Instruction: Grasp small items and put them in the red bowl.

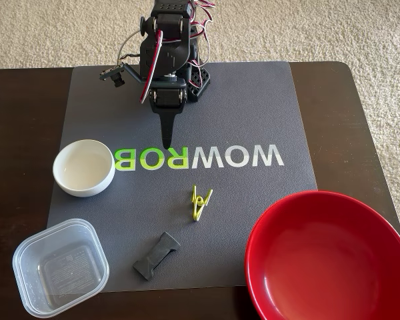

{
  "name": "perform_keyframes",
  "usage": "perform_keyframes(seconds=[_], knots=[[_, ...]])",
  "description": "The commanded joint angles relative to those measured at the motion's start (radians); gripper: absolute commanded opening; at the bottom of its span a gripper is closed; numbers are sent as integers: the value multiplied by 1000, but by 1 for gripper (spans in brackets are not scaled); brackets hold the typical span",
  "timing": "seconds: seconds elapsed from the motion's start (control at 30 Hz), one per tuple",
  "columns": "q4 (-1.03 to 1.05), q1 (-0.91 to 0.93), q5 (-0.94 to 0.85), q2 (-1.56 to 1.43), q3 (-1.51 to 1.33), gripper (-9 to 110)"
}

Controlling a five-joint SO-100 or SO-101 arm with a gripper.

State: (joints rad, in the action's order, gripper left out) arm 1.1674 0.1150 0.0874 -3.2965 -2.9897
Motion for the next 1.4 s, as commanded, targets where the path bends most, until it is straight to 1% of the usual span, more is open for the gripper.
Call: perform_keyframes(seconds=[0.0,0.2,0.3,0.37,0.4,0.43,0.47,0.5,0.53,0.57,0.6,0.63,0.77,0.9,0.97,1.0,1.1,1.17,1.37], knots=[[-9,11,-3,5,2,6],[-9,6,2,5,2,6],[-15,-87,77,3,0,6],[-72,-121,100,2,-15,6],[-104,-124,215,2,-28,6],[-109,-107,509,2,-54,6],[-118,-95,512,2,-61,4],[-120,-72,483,2,-58,6],[-114,-26,460,3,-52,15],[-118,21,456,5,-46,21],[-137,25,463,5,-41,23],[-137,-5,495,5,-29,25],[-124,-84,526,3,64,27],[-135,-227,552,57,144,28],[-135,-285,531,258,279,28],[-126,-298,508,419,380,28],[-2,-276,471,945,775,30],[87,-250,468,1195,991,30],[95,-164,532,1710,1284,31]])
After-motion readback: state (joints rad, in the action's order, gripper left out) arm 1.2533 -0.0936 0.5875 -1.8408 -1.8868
